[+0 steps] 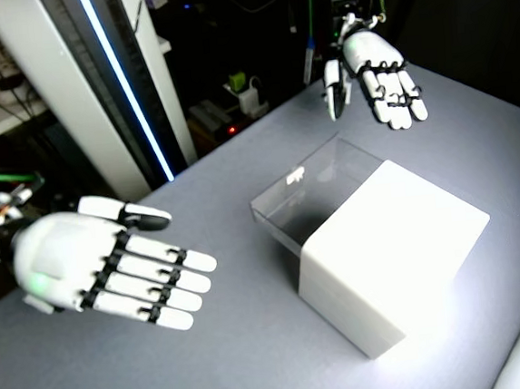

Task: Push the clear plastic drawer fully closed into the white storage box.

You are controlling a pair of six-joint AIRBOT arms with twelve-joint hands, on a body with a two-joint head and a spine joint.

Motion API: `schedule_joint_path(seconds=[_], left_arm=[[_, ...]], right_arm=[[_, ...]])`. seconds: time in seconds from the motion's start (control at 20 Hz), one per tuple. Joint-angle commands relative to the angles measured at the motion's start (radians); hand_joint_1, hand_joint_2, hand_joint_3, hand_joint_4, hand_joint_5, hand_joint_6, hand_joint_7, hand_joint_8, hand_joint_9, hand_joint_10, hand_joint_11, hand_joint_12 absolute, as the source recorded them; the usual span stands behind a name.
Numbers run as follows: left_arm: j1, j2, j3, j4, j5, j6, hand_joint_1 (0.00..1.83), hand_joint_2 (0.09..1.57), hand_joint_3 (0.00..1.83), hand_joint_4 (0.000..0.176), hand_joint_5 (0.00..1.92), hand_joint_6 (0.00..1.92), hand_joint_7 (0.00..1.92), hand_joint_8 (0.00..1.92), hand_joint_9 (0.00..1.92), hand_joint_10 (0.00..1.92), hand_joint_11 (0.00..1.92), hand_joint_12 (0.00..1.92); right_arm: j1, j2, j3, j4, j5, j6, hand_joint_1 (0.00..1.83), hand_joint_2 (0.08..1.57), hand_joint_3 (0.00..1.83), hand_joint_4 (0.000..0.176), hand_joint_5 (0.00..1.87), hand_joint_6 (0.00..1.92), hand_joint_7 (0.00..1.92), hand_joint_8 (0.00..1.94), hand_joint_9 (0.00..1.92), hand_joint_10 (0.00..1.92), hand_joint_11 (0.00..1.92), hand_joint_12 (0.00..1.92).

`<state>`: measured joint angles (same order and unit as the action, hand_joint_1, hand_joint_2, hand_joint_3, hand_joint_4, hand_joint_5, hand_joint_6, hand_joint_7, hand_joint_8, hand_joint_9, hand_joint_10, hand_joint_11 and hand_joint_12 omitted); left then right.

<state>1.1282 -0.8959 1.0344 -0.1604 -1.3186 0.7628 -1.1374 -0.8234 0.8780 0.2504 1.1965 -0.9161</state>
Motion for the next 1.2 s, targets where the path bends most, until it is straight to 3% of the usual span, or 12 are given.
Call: schedule_joint_path(seconds=[0.0, 0.25, 0.5, 0.8, 0.95, 1.15], left_arm=[[0.002, -0.002, 0.003, -0.01, -0.128, -0.005, 0.14, 1.39, 0.01, 0.0, 0.0, 0.0, 0.0, 0.0, 0.0, 0.0, 0.0, 0.0], [0.006, -0.004, 0.008, -0.018, -0.136, -0.006, 0.13, 1.39, 0.0, 0.0, 0.0, 0.0, 0.0, 0.0, 0.0, 0.0, 0.0, 0.0], [0.007, -0.002, 0.009, -0.026, -0.139, -0.006, 0.08, 1.42, 0.01, 0.0, 0.0, 0.0, 0.0, 0.0, 0.0, 0.0, 0.0, 0.0], [0.023, 0.004, 0.006, -0.049, -0.164, -0.006, 0.29, 1.49, 0.01, 0.0, 0.0, 0.0, 0.0, 0.0, 0.0, 0.0, 0.0, 0.0], [0.032, 0.007, 0.003, -0.06, -0.176, -0.006, 0.38, 1.52, 0.0, 0.0, 0.0, 0.0, 0.0, 0.0, 0.0, 0.0, 0.0, 0.0], [0.033, 0.008, 0.001, -0.061, -0.182, -0.006, 0.35, 1.54, 0.01, 0.0, 0.0, 0.0, 0.0, 0.0, 0.0, 0.0, 0.0, 0.0]], right_arm=[[0.011, 0.002, 0.005, 0.003, 0.117, 0.003, 0.26, 1.26, 0.02, 0.0, 0.0, 0.0, 0.0, 0.0, 0.0, 0.0, 0.0, 0.0], [0.01, 0.003, 0.003, -0.037, 0.103, 0.011, 0.27, 1.25, 0.01, 0.0, 0.0, 0.0, 0.0, 0.0, 0.0, 0.0, 0.0, 0.0], [0.013, -0.002, 0.003, -0.136, 0.069, 0.094, 0.32, 1.28, 0.01, 0.0, 0.0, 0.0, 0.0, 0.0, 0.0, 0.0, 0.0, 0.0], [0.065, -0.043, 0.014, -0.3, 0.005, 0.203, 0.3, 1.3, 0.01, 0.0, 0.0, 0.0, 0.0, 0.0, 0.0, 0.0, 0.02, 0.01], [0.107, -0.09, 0.041, -0.365, -0.037, 0.26, 0.29, 1.33, 0.0, 0.0, 0.0, 0.0, 0.01, 0.0, 0.08, 0.01, 0.0, 0.61], [0.143, -0.139, 0.064, -0.411, -0.073, 0.293, 0.35, 1.35, 0.0, 0.0, 0.04, 0.01, 0.06, 0.0, 0.08, 0.01, 0.0, 0.46]])
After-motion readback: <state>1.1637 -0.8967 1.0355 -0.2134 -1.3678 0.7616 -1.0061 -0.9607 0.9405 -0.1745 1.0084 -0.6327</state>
